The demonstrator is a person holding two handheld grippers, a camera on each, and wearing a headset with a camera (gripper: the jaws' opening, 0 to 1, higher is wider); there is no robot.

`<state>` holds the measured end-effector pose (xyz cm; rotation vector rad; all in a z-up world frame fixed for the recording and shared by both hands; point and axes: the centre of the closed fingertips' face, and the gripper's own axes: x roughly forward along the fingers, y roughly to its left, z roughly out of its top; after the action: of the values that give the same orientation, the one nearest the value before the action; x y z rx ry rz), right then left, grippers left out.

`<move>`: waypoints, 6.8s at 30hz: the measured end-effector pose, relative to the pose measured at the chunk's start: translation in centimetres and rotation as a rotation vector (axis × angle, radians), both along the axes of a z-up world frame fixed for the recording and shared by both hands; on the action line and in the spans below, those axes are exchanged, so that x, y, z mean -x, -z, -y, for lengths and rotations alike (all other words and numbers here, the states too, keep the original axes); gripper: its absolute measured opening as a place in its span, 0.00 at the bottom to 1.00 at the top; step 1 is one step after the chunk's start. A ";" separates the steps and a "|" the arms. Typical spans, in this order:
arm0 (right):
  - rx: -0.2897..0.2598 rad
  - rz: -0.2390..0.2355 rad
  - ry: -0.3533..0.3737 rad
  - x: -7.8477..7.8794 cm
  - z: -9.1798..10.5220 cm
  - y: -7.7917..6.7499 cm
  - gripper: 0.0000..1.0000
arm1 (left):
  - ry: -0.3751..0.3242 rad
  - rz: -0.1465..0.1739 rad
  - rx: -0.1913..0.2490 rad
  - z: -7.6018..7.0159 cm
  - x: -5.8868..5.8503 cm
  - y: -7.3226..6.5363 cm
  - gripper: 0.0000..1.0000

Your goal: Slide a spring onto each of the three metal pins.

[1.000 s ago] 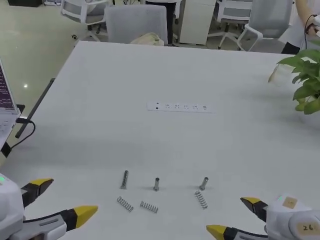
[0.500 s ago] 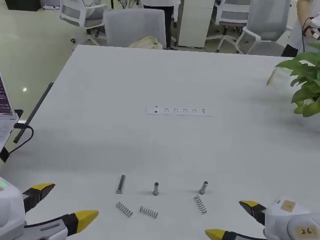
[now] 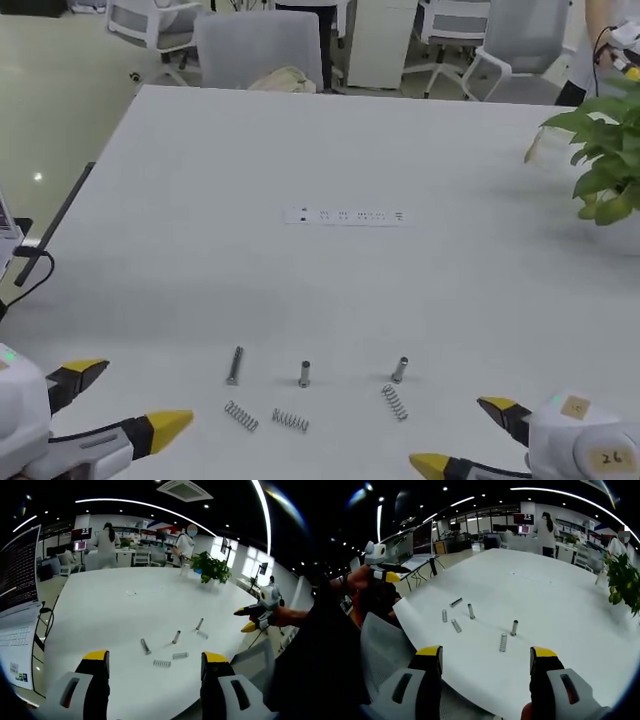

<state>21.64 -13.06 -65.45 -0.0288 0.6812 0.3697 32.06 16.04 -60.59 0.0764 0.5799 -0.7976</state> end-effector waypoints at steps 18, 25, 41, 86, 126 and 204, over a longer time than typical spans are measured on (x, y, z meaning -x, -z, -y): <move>0.008 -0.007 0.006 0.5 0.4 0.1 0.70 | 0.016 0.007 -0.012 0.6 -3.2 0.2 0.69; 0.010 -0.007 0.013 0.5 0.6 0.0 0.70 | 0.029 0.013 -0.013 1.3 -5.1 0.3 0.67; 0.013 -0.015 0.009 0.3 0.4 0.1 0.70 | 0.065 -0.030 -0.027 3.6 -7.5 2.9 0.63; 0.016 -0.043 0.000 -0.7 0.5 0.4 0.69 | 0.012 -0.261 -0.066 9.5 -10.6 14.5 0.44; 0.016 -0.051 0.024 -0.2 1.2 0.6 0.68 | 0.054 -0.216 -0.317 10.4 -10.9 17.5 0.00; -0.006 -0.027 0.028 0.2 0.9 0.8 0.68 | 0.039 -0.135 -0.271 6.8 -8.9 13.2 0.00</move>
<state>21.46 -13.94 -66.23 -0.0090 0.7063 0.3459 41.00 9.27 -73.83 0.2849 0.8145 -0.7615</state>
